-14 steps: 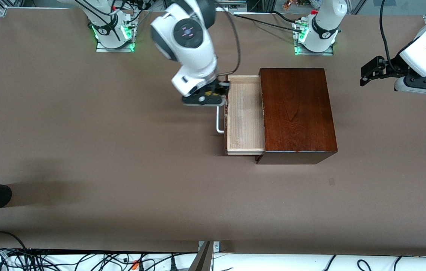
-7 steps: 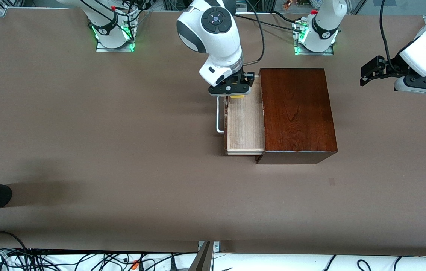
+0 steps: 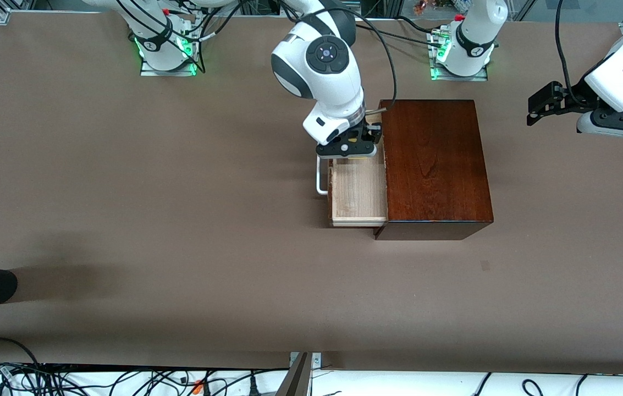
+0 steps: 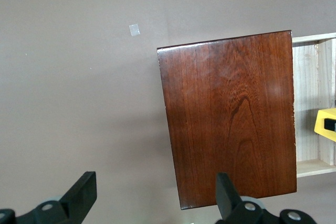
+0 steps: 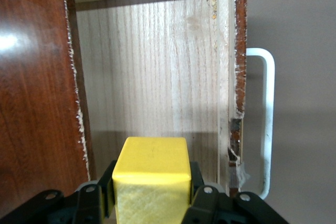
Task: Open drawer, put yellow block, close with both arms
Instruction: 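Lower the cube into the open drawer and open the right gripper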
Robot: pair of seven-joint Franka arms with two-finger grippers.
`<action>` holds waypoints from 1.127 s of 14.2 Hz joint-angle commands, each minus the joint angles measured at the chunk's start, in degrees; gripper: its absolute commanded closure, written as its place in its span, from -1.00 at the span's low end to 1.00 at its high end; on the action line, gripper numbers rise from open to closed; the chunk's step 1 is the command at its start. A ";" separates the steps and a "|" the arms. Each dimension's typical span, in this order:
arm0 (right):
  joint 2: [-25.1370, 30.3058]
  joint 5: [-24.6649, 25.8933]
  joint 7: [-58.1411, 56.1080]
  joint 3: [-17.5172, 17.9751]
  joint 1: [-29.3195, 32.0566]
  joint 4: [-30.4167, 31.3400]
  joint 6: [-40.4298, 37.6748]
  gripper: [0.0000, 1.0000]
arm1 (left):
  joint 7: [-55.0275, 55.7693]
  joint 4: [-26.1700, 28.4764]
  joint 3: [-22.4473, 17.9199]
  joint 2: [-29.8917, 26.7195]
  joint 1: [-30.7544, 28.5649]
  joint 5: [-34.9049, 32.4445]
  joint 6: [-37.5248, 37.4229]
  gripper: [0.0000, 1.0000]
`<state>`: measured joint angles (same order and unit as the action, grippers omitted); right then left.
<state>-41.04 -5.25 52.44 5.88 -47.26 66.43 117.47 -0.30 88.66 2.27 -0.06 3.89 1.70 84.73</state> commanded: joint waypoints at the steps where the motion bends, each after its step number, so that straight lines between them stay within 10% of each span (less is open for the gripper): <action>1: -1.76 0.86 0.38 -0.60 -0.73 -2.44 -0.22 0.67 | -1.02 -0.06 0.19 -0.64 -0.03 -1.35 -0.71 -1.00; 16: -4.04 2.53 0.74 -0.60 -1.35 -1.39 0.48 0.56 | -1.11 -0.06 0.19 -0.64 -0.03 -1.35 -0.71 -1.00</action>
<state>-44.27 -3.70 52.44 5.73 -47.96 66.26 118.12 -0.30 88.66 2.27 -0.06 3.89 1.70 84.73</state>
